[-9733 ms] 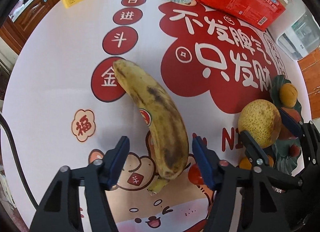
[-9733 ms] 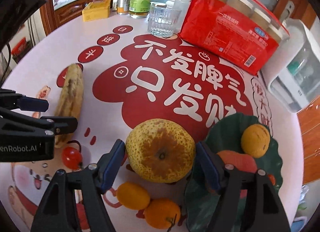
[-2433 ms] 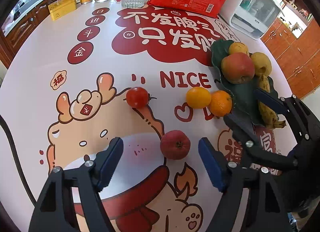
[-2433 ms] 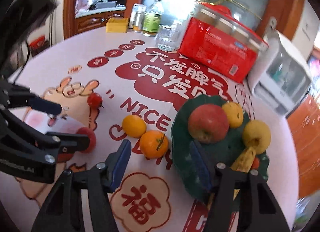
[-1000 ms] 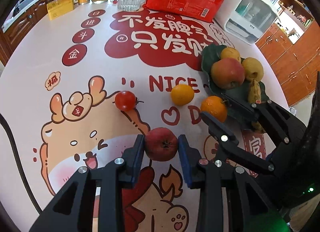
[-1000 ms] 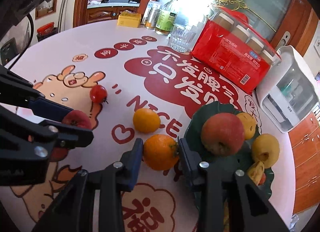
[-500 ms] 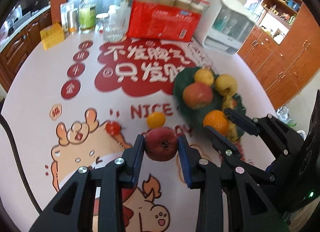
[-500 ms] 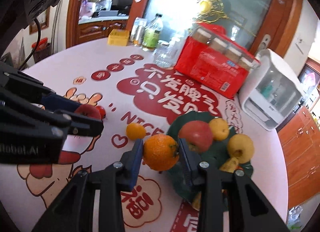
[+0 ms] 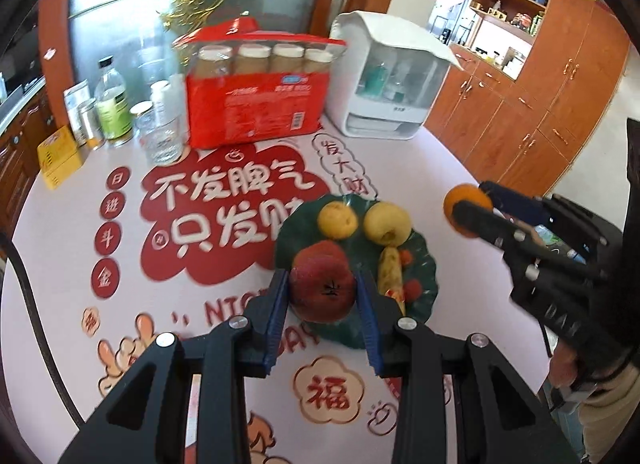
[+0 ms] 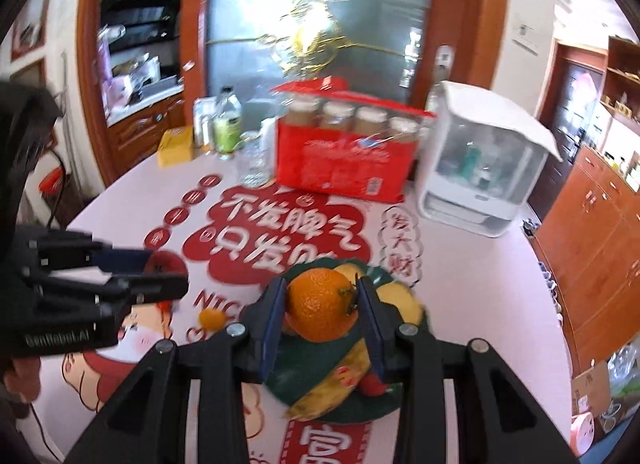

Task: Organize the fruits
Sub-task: 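Carry the red apple with the left tool while the right tool carries the orange to the plate, then open the left tool releasing the red apple while the right tool releases the orange on the plate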

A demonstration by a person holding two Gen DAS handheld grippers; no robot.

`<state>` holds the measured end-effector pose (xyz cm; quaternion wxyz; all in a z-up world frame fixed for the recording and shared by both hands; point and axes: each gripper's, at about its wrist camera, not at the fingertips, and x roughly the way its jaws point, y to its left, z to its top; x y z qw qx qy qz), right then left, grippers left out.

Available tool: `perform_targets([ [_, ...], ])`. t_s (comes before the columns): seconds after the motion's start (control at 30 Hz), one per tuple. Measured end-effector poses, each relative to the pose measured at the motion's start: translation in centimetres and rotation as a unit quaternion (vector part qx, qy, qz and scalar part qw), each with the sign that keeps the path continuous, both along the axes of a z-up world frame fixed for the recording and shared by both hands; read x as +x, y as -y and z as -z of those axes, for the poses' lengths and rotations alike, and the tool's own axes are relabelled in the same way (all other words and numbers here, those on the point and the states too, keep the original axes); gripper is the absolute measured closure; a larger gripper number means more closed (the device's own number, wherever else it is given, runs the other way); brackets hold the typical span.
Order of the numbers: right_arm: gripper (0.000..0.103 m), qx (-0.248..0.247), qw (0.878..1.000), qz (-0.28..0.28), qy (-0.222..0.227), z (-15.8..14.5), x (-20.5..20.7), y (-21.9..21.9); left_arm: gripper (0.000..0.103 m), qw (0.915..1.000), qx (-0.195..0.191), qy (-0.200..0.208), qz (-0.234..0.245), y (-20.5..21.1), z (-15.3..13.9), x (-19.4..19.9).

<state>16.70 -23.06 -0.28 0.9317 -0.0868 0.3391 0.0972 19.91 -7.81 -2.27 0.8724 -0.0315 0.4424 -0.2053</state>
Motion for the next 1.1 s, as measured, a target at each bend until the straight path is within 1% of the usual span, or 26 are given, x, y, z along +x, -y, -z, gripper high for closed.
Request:
perform_targets([
  [0.1,0.067,0.001,1.000,0.023,0.000,-0.6,1.2,1.9,0.070,1.0000,0.000,-0.007,0.006,1.4,0.2,1.3],
  [0.2,0.067,0.000,0.999,0.044,-0.009,0.2,2.3,3.6,0.070,0.9997,0.000,-0.022,0.011,2.5,1.3,2.3],
  [0.33,0.067,0.008,0.997,0.062,-0.042,2.8,3.4,5.5,0.070,0.9986,0.006,-0.049,0.016,4.2,3.8,3.2],
  [0.47,0.067,0.012,0.994,0.071,-0.077,6.1,4.1,6.7,0.070,0.9963,0.006,-0.084,0.015,5.4,6.7,3.9],
  [0.57,0.067,0.014,0.992,0.072,-0.098,8.4,4.5,7.1,0.070,0.9942,0.008,-0.106,0.014,6.1,8.6,4.2],
  [0.7,0.067,0.017,0.990,0.067,-0.120,10.7,5.0,7.4,0.070,0.9916,0.014,-0.128,0.014,7.3,10.7,4.5],
  [0.87,0.067,0.020,0.988,0.065,-0.141,12.7,5.6,7.9,0.070,0.9899,0.016,-0.141,0.012,8.2,12.0,4.8],
  [1.1,0.066,0.026,0.985,0.059,-0.160,14.3,6.3,8.3,0.070,0.9885,0.021,-0.149,0.008,8.9,13.0,5.1],
])
